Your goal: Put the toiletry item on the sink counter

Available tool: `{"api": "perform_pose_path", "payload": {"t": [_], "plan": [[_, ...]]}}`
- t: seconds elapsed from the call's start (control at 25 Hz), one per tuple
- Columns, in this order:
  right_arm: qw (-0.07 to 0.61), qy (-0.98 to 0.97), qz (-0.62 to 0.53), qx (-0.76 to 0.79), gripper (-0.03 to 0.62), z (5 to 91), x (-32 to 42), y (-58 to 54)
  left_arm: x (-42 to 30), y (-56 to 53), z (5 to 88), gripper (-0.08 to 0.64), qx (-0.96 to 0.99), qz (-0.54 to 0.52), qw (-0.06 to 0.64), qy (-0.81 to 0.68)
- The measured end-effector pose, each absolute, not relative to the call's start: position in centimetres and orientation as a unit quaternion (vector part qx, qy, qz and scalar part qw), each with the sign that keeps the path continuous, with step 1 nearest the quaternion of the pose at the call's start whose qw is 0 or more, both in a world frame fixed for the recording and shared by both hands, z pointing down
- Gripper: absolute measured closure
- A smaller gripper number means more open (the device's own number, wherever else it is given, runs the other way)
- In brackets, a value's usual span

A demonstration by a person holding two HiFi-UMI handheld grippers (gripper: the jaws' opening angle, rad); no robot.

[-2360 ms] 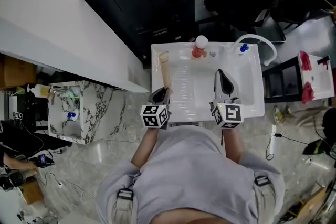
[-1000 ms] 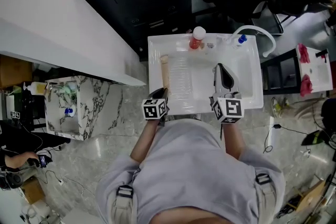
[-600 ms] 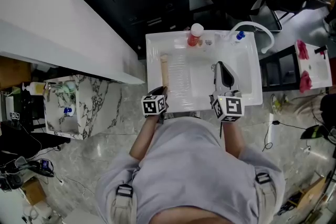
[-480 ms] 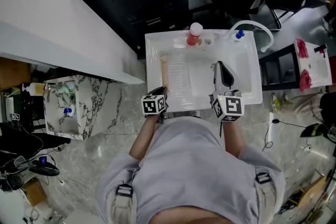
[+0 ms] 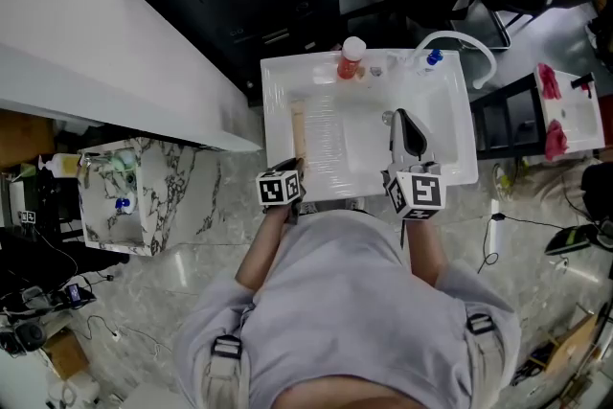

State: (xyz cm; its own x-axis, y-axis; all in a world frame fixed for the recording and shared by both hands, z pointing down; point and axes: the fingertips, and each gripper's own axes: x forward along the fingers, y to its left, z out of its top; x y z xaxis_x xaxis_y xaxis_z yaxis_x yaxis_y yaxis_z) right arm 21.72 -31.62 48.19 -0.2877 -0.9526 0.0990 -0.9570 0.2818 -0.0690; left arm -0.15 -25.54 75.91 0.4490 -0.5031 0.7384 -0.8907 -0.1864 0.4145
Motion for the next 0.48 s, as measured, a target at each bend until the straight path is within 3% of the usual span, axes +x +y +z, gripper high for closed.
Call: {"api": "perform_pose_path", "payload": {"t": [0.2, 0.28, 0.48], "plan": [[0.021, -0.801, 0.056, 0.595, 0.588, 48.2, 21.7, -31.5, -0.3, -25.6, 75.8, 0.513, 0.735, 0.221, 0.427, -0.478], [0.021, -0.802, 0.055, 0.595, 0.588, 48.1, 21.7, -31.5, -0.6, -25.6, 75.8, 0.466, 0.732, 0.227, 0.422, -0.483], [0.021, -0.804, 0.055, 0.592, 0.588, 48.1, 21.5, -31.6, -1.2, -25.7, 75.7, 0.466, 0.728, 0.223, 0.421, -0.492]]}}
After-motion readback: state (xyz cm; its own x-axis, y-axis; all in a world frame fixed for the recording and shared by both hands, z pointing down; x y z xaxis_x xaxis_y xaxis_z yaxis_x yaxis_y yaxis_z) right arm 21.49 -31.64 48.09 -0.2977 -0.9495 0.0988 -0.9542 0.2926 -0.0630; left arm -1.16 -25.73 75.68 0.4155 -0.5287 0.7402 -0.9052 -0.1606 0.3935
